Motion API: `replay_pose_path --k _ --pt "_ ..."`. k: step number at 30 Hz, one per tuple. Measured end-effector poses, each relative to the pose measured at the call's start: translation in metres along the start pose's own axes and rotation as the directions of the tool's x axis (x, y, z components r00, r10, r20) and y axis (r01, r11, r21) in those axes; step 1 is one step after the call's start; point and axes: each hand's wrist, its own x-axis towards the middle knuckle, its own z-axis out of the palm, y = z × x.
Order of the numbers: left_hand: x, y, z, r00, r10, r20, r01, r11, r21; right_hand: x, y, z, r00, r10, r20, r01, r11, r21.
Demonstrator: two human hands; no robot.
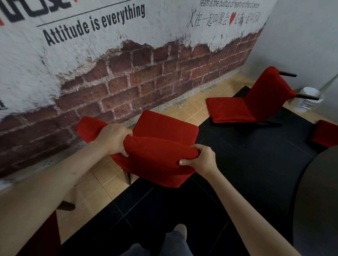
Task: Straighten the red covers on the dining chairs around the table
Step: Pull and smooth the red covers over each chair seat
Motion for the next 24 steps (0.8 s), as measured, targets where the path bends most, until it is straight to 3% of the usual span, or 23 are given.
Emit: replay_pose_path --k 15,20,24 --pt "-0.004 -0.015 -0.003 0.997 0.047 0.062 -0.046 0.999 -0.005 -0.021 -0.005 0.015 1.000 -0.018 -0.014 0.018 0.999 -0.046" --pt "-0.001 -0.014 -0.014 0.987 0.015 0.163 0.050 0.920 -0.388 -0.033 0.004 0.003 0.998 -0.063 -0.008 0.062 0.990 -0.130" --pt "0.013 0.007 -0.016 0.992 0.061 0.111 0.003 0.865 -0.502 -0.037 0.011 -0.022 0.999 -0.048 0.014 0.049 0.990 -0.129"
